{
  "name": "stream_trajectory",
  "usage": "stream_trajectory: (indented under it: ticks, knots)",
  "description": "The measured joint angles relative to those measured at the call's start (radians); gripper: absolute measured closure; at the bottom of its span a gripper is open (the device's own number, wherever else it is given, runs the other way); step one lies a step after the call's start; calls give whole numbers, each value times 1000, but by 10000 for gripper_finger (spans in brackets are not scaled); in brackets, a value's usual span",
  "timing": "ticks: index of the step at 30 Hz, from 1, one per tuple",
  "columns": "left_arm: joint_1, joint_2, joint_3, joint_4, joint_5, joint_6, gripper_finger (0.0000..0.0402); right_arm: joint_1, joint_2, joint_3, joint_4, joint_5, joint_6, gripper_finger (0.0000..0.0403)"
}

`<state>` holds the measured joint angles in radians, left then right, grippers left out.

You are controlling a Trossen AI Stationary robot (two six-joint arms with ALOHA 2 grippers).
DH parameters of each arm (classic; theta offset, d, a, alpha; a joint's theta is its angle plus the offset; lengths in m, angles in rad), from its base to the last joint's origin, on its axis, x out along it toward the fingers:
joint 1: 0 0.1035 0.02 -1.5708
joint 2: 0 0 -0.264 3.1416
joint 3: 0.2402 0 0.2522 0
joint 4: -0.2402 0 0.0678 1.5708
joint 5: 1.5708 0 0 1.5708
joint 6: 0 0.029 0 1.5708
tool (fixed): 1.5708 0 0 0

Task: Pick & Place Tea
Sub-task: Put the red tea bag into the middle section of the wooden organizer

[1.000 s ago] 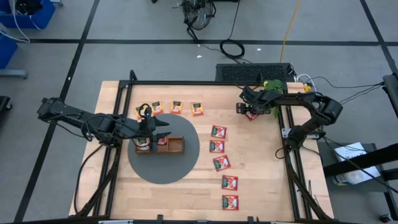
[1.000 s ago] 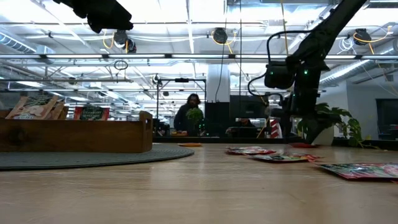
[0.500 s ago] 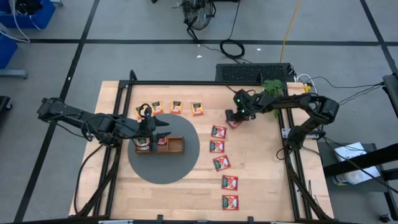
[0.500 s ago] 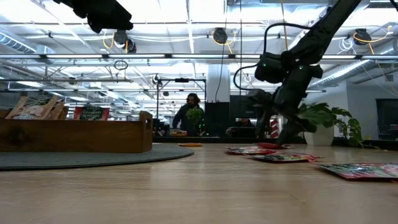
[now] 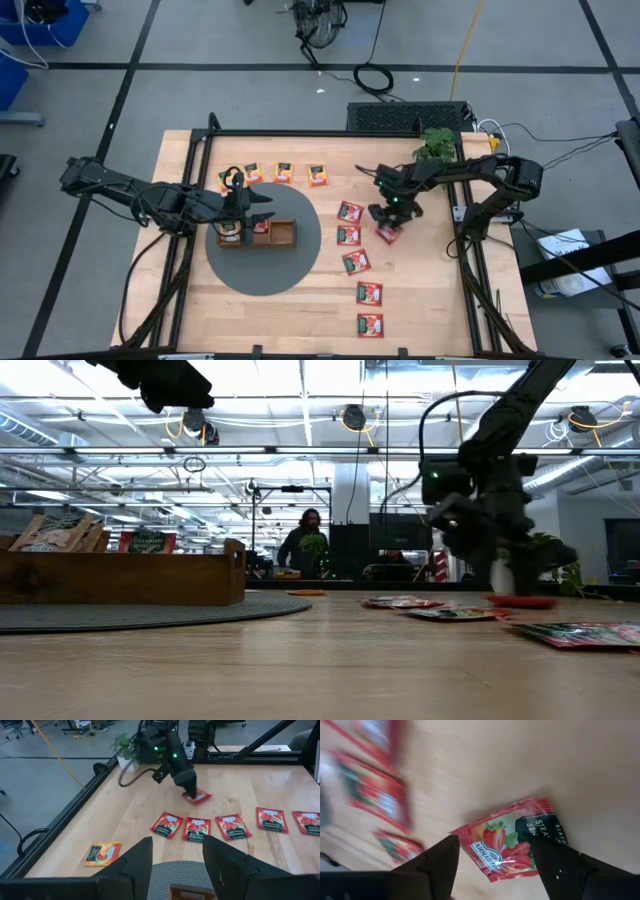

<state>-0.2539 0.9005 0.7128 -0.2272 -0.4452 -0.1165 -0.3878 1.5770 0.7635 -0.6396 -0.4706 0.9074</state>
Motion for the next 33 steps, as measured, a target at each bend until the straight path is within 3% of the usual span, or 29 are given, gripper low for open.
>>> stream_trajectory:
  ticks: [4, 9, 12, 19, 24, 28, 33]
  knots:
    - [0, 0, 0, 0, 0, 0, 224, 1, 0, -1, -113, 39, 15, 175]
    - [0, 0, 0, 0, 0, 0, 224, 30, 0, 13, -117, 74, 5, 176]
    - [0, 0, 0, 0, 0, 0, 224, 77, -2, 55, -122, 163, -3, 176]
    - [0, 0, 0, 0, 0, 0, 224, 263, -17, 248, -347, 298, 114, 177]
    - [0, 0, 0, 0, 0, 0, 224, 416, -19, 343, -543, 473, 287, 177]
    - [0, 0, 0, 0, 0, 0, 224, 532, -29, 308, -384, 582, 479, 177]
    - [0, 0, 0, 0, 0, 0, 224, 547, -28, 259, -156, 633, 505, 177]
